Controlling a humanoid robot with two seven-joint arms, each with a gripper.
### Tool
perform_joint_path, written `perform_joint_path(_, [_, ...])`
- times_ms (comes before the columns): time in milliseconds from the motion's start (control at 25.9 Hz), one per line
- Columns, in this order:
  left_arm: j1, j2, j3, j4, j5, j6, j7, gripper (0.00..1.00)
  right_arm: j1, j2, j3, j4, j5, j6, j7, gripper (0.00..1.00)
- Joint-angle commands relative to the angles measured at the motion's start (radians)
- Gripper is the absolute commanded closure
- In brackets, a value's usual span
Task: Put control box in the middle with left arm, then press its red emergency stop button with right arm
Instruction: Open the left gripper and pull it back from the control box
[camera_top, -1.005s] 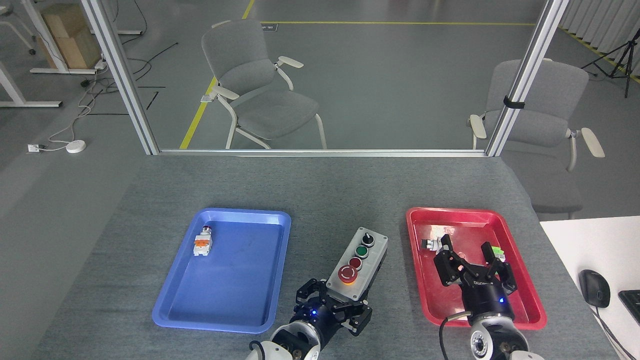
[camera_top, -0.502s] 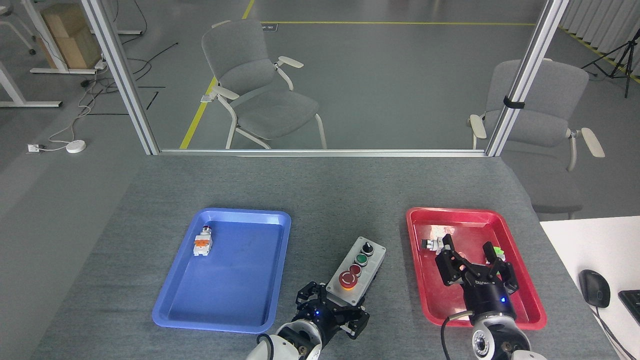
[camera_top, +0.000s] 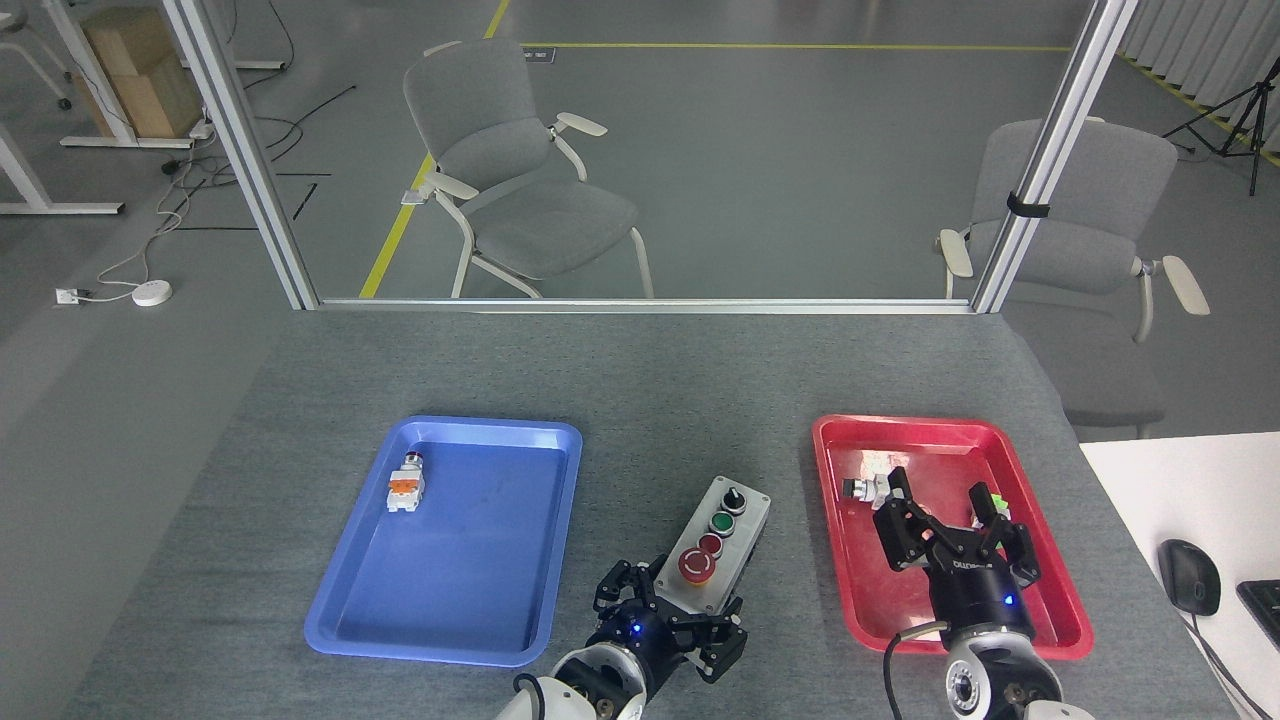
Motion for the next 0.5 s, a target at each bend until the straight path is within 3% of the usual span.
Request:
perform_joint_path(0, [0.078, 0.024, 0.005, -0.111, 0.0, -0.014, -0.001, 0.02, 0.0, 0.0, 0.0, 0.0, 0.001, 0.0, 0.0, 0.02])
perform_joint_path(77, [0.148, 0.102, 0.011, -0.208, 0.0, -0.032, -0.001, 0.02, 0.0, 0.0, 0.002, 0.0, 0.001, 0.0, -0.001, 0.05])
perform_joint_path(193, [0.236, 0.22, 0.028, -0.367, 0.007, -0.049, 0.002, 0.02, 0.0, -0.001, 0.002, 0.0, 0.003, -0.005, -0.003, 0.24])
perform_joint_path(271, [0.295, 0.269, 0.082, -0.449, 0.023, -0.054, 0.002, 0.02, 0.0, -0.004, 0.002, 0.0, 0.005, -0.011, -0.004, 0.41])
perform_joint_path(348, [0.338, 0.294, 0.161, -0.522, 0.037, -0.075, 0.002, 0.01, -0.002, -0.007, 0.002, 0.0, 0.011, -0.012, -0.004, 0.52])
perform_joint_path(464, [0.359, 0.292, 0.321, -0.561, 0.065, -0.127, 0.005, 0.01, -0.003, -0.011, 0.006, 0.0, 0.012, -0.014, -0.003, 0.88])
